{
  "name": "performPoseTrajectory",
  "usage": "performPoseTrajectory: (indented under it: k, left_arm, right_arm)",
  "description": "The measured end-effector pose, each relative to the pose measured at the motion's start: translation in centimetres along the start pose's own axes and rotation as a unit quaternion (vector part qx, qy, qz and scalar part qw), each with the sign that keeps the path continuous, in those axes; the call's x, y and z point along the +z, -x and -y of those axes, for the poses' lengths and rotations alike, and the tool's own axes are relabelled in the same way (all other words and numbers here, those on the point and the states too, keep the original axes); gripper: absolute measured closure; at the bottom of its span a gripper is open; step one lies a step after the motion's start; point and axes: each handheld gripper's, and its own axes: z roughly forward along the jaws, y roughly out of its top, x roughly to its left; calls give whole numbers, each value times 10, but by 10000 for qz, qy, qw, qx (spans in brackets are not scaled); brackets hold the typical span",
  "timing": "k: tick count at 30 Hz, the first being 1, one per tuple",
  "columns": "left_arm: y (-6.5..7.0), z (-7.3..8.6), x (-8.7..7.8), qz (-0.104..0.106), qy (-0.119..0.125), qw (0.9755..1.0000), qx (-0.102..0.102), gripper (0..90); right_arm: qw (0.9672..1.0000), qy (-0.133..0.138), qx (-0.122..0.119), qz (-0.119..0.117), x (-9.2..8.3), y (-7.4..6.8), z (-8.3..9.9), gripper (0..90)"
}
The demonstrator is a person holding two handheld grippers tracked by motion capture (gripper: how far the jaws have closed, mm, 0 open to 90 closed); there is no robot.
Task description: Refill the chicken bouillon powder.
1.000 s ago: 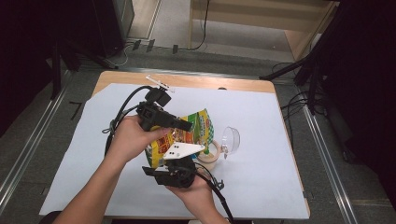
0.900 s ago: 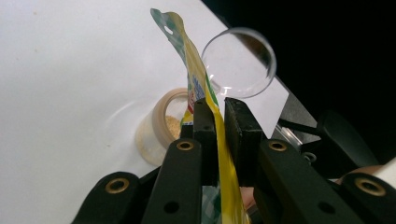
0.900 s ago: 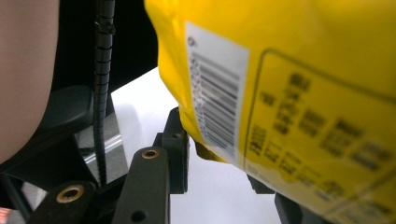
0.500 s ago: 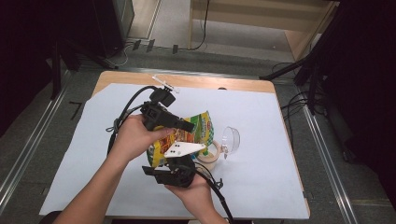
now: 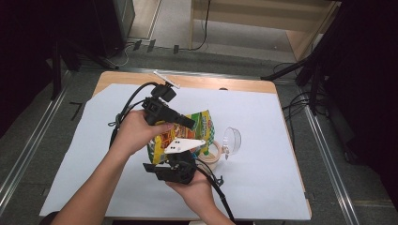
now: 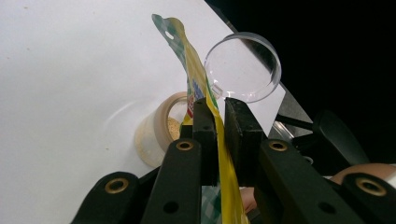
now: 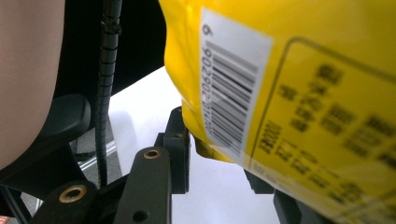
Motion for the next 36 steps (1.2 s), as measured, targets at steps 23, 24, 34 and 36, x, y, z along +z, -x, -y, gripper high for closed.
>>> performPoseTrajectory:
  k: [23,24,34,36]
  left_arm:
    - [3,5,-9,-108,98,9999,55,835]
    - [3,5,-8,-101,86,9999,54,835]
    - [4,4,-6,-65,116,9999,93,835]
    - [5,4,-6,-64,116,9998,112,834]
  right_arm:
    - [9999,-20,-126,-39,4,-3,-4,681]
    - [9999,-27,-104,-41,4,-3,-3,681]
    - [9999,2,-135,22,3,-3,-1,690]
    - [9999,-3,-160,27,2,-2,-1,692]
